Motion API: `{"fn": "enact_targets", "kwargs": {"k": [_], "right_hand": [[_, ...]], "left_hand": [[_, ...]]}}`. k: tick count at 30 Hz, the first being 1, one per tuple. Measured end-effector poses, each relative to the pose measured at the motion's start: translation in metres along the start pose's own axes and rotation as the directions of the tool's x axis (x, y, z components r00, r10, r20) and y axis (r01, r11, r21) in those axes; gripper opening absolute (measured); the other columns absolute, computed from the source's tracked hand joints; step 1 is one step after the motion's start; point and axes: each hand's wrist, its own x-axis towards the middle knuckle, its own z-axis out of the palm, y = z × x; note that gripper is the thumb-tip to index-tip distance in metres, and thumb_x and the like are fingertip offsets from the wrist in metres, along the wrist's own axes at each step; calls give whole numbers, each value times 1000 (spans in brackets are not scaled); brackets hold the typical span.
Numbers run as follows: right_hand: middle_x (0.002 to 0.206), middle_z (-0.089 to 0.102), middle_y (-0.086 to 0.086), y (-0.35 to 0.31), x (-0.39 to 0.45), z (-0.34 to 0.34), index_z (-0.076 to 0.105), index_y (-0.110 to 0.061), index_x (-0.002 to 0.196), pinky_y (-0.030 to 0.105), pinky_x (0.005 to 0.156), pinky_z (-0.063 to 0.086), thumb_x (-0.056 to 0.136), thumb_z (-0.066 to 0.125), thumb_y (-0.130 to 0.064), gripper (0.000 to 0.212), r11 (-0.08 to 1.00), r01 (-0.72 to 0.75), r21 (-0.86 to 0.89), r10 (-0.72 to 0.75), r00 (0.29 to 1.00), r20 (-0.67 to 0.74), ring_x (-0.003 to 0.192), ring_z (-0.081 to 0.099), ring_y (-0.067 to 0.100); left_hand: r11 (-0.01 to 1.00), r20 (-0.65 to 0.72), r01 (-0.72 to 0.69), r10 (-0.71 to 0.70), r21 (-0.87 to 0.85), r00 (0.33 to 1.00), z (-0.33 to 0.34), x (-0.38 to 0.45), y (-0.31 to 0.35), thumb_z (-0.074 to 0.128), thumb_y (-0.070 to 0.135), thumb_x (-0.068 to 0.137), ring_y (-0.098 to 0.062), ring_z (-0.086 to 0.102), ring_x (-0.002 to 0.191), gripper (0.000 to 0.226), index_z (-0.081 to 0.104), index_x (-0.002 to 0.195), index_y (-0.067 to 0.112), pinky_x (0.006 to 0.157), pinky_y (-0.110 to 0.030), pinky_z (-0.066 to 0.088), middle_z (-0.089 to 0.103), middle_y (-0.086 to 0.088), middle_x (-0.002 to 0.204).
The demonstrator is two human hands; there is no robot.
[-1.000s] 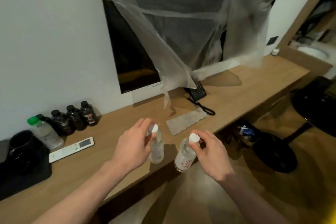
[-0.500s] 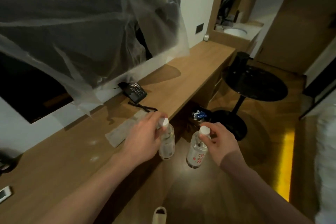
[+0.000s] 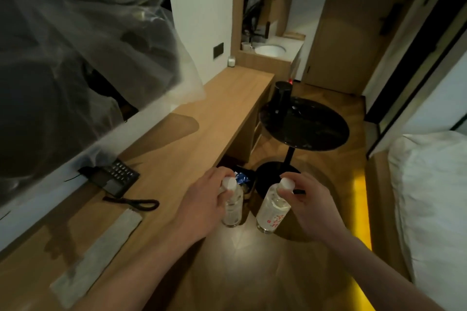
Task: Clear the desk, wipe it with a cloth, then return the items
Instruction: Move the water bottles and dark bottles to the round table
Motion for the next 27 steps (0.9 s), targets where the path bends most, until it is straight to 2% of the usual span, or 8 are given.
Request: {"fn": "enact_targets", "kwargs": {"k": [3, 8, 11, 16, 21, 27], "right_hand": [[116, 61, -24, 19, 31, -16, 64, -35, 129, 31, 92, 59, 97, 68, -34, 32, 1000, -20, -15, 19, 999, -39, 107, 60, -3], [117, 62, -22, 57, 82, -53, 63, -33, 130, 30, 89, 59, 97, 67, -38, 34, 999, -40, -13, 39, 995, -97, 108, 62, 0], [114, 62, -23, 89, 116, -77, 64, -33, 127, 29, 88, 59, 96, 69, -36, 31, 999, -42, -8, 41, 993, -111, 105, 61, -3], [114, 63, -23, 150, 175, -120, 64, -30, 131, 32, 88, 60, 97, 68, -35, 35, 1000, 0, -31, -2, 997, -74, 106, 61, -2], [111, 62, -22, 212, 241, -168, 65, -31, 128, 34, 88, 59, 96, 70, -33, 32, 998, 53, -34, -53, 998, -16, 105, 62, 0], [111, 60, -22, 265, 315, -212, 64, -30, 131, 14, 81, 48, 96, 69, -35, 35, 994, 60, -89, -56, 997, 54, 106, 57, -7]], "left_hand": [[999, 5, -52, 52, -10, 999, 16, 44, 9, 64, 21, 99, -3, 55, 110, 35, 52, 128, 37, 99, -31, 52, 53, 21, 121], [996, 36, -87, 87, -9, 996, 45, 118, 30, 63, 26, 100, -2, 56, 110, 36, 48, 129, 42, 97, -31, 55, 52, 25, 121], [995, 28, -91, 92, -32, 995, 71, 161, 48, 65, 24, 99, -1, 56, 113, 37, 52, 131, 38, 100, -28, 54, 54, 24, 123], [997, 7, -67, 67, -32, 998, 123, 226, 84, 68, 24, 97, 3, 56, 112, 37, 54, 128, 38, 98, -24, 55, 56, 26, 119], [997, -13, 0, -1, -77, 1000, 168, 287, 122, 69, 21, 97, 2, 55, 113, 37, 56, 128, 38, 102, -27, 53, 55, 25, 120], [996, -69, 61, -65, -65, 995, 207, 346, 155, 67, 22, 97, 1, 54, 111, 35, 55, 126, 38, 99, -29, 54, 55, 25, 117]]}}
